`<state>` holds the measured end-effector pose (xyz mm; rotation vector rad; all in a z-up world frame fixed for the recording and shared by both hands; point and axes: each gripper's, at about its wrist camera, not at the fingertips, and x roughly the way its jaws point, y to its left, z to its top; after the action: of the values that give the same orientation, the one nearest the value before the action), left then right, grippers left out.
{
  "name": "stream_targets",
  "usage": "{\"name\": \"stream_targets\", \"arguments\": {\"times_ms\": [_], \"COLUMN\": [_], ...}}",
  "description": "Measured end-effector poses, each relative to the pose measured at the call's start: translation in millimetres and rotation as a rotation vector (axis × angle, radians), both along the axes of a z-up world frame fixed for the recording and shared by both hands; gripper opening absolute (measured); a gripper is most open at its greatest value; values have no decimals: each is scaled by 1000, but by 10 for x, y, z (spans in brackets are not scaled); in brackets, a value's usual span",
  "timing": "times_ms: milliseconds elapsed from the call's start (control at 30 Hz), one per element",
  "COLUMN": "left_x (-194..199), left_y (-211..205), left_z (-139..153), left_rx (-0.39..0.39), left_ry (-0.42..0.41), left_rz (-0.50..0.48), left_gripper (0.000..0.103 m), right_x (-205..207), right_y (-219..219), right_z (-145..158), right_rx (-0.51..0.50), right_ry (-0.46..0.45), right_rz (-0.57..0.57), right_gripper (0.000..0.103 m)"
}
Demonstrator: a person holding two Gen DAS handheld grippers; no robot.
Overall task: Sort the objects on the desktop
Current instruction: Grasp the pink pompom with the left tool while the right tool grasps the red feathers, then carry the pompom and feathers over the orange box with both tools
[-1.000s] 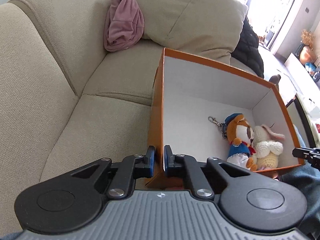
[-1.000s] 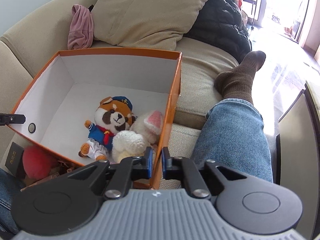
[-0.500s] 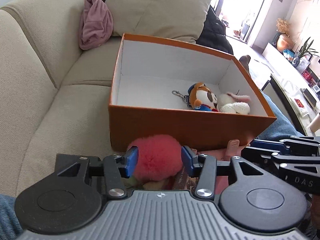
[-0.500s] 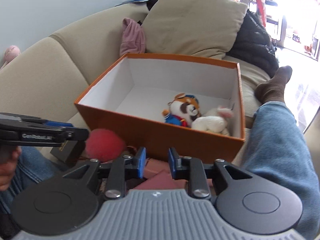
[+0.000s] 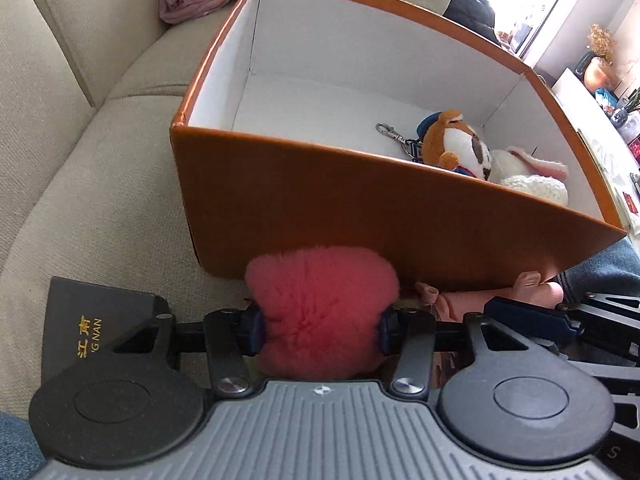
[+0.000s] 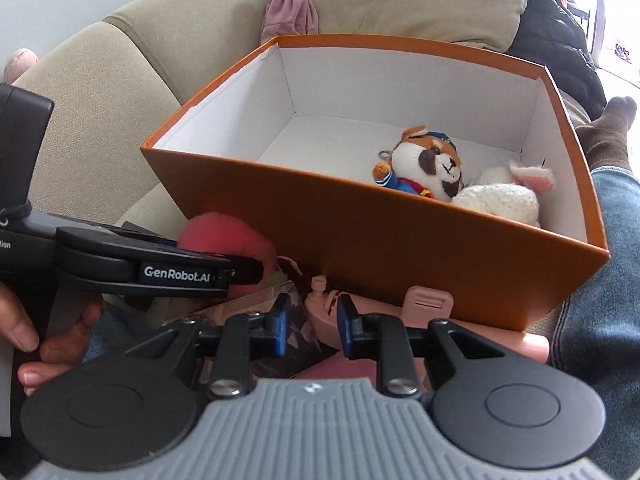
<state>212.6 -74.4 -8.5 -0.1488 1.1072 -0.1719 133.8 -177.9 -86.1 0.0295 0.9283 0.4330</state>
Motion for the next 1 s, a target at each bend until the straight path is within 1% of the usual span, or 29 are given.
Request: {"name": "stream_targets", "arguments": {"times_ms": [33, 100, 133, 233, 300, 367, 467, 567, 700, 767, 833, 933, 1000], "left_x": [20, 39, 45, 12, -55, -138, -286, -418, -518, -547, -592, -529, -526], "left_y": [4, -8, -6, 31, 78, 156, 299, 418, 578, 666, 721, 793, 840], "left_z": [-46, -103, -122, -111, -57, 40, 244, 451, 637, 688, 688, 729, 734], "left_rx": [-5, 4, 3, -3, 5, 9, -8, -4, -7, -4, -2, -16, -26], "left_ry": [9, 0, 1, -5, -11, -30, -77, -128, -165, -173, -175, -176, -181], "left_rz": [5, 3, 8, 16, 39, 62, 80, 97, 137, 160, 173, 186, 194], "left_gripper": [57, 56, 53, 49, 48, 48, 48, 48, 48, 48, 48, 48, 48], "right_x": [17, 48, 58, 88, 92, 88, 68, 57, 58, 83, 152, 318, 429], "right_y": [5, 16, 15, 24, 14, 3, 31, 146, 378, 513, 631, 784, 872], "right_z": [-11, -28, -30, -39, -32, -10, 55, 130, 204, 190, 129, 17, -63], "right_rx": [1, 3, 2, -8, -15, -12, -1, -10, -15, -35, -71, -132, -178], "right_ry": [2, 3, 2, -5, -9, -15, -35, -51, -46, -23, 11, 49, 85], "right_rz": [1, 5, 6, 7, 4, 7, 42, 111, 229, 275, 286, 305, 331], "right_gripper": [28, 29, 31, 31, 31, 31, 32, 32, 32, 31, 31, 31, 37]}}
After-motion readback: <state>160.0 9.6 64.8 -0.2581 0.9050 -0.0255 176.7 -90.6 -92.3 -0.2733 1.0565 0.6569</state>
